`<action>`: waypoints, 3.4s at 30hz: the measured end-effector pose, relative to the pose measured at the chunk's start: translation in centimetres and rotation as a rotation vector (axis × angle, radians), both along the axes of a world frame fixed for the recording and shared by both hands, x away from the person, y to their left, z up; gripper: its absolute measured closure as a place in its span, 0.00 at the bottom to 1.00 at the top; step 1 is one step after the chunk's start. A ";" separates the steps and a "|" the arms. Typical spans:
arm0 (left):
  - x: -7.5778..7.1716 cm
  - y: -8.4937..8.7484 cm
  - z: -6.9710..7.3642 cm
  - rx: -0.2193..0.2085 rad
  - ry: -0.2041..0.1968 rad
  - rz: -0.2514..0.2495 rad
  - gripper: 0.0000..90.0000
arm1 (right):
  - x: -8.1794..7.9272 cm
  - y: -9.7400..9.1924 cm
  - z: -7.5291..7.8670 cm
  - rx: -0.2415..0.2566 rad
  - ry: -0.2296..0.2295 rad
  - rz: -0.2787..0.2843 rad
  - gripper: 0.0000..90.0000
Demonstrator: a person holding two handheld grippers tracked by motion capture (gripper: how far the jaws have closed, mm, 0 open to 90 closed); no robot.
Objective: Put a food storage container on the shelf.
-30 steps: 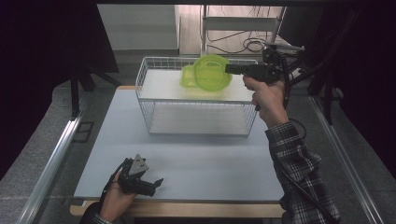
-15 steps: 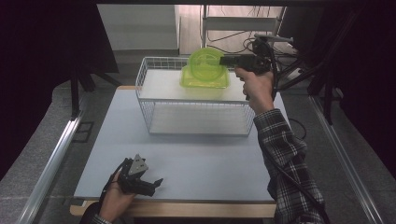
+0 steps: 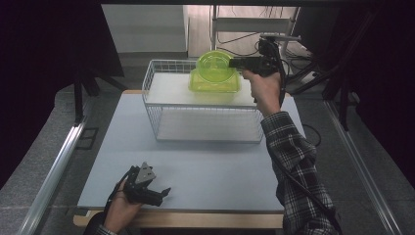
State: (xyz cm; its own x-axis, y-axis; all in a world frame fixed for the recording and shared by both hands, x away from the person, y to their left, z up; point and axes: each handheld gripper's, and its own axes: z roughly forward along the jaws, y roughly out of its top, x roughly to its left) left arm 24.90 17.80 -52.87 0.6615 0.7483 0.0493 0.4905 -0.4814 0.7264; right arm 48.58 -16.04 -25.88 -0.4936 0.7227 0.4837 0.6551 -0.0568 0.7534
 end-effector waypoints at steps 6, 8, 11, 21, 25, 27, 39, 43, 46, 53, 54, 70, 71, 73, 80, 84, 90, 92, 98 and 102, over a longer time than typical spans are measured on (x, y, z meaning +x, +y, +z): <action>0.0 0.0 0.0 0.008 0.002 -0.002 0.03 | 0.7 0.2 -0.1 -0.051 -0.002 -0.035 0.82; 0.1 0.0 0.0 0.009 0.002 -0.002 0.03 | 0.8 0.4 -0.1 -0.083 -0.007 -0.040 0.80; 0.1 0.1 0.0 0.011 0.002 -0.001 0.03 | 0.8 0.5 -0.2 -0.085 -0.010 -0.045 0.79; 0.0 0.1 0.0 0.009 0.001 0.004 0.03 | 0.4 0.5 0.1 -0.079 -0.047 -0.029 0.62; 0.0 0.2 0.0 0.005 0.000 0.006 0.03 | 0.2 0.2 0.2 -0.069 -0.055 -0.013 0.53; 0.0 0.2 0.1 -0.001 -0.002 0.006 0.03 | 0.1 0.0 0.2 -0.064 -0.059 -0.002 0.50; 0.1 0.2 0.1 -0.008 -0.002 0.001 0.03 | -1.4 -0.8 -0.1 -0.056 -0.099 0.071 0.33; 0.1 0.2 0.1 -0.010 -0.001 0.002 0.03 | -2.0 -0.9 -0.3 -0.072 -0.117 0.088 0.29; 0.0 0.2 0.1 -0.011 -0.002 0.002 0.03 | -2.4 -1.0 -0.5 -0.079 -0.128 0.102 0.26; 0.1 0.3 0.1 -0.021 -0.004 0.001 0.03 | -3.3 -1.1 -1.0 -0.105 -0.155 0.129 0.20; 0.1 0.3 0.1 -0.021 -0.004 0.001 0.03 | -3.4 -1.1 -1.1 -0.109 -0.157 0.138 0.19; 0.1 0.3 0.1 -0.022 -0.003 -0.002 0.02 | -5.7 -1.2 -2.9 -0.170 -0.206 0.204 0.10; 0.1 0.2 0.1 -0.023 -0.003 -0.002 0.02 | -5.8 -1.3 -3.1 -0.174 -0.205 0.205 0.09; 0.1 0.3 0.1 -0.023 -0.003 -0.002 0.02 | -6.0 -1.4 -3.4 -0.178 -0.207 0.211 0.09; 0.1 0.3 0.1 -0.024 -0.004 -0.001 0.02 | -6.6 -1.8 -4.5 -0.210 -0.226 0.222 0.07; 0.1 0.2 0.1 -0.024 -0.003 -0.002 0.02 | -7.1 -2.1 -5.3 -0.214 -0.227 0.230 0.06; 0.1 0.2 0.1 -0.024 -0.002 -0.002 0.02 | -7.6 -2.1 -6.3 -0.213 -0.224 0.244 0.05; 0.1 0.2 0.1 -0.023 -0.003 -0.002 0.02 | -7.9 -2.1 -6.9 -0.213 -0.228 0.249 0.05; 0.1 0.2 0.1 -0.025 -0.003 -0.003 0.02 | -8.4 -2.2 -8.0 -0.226 -0.243 0.256 0.05; 0.1 0.2 0.1 -0.030 -0.002 -0.004 0.02 | -8.7 -2.2 -8.7 -0.228 -0.244 0.259 0.05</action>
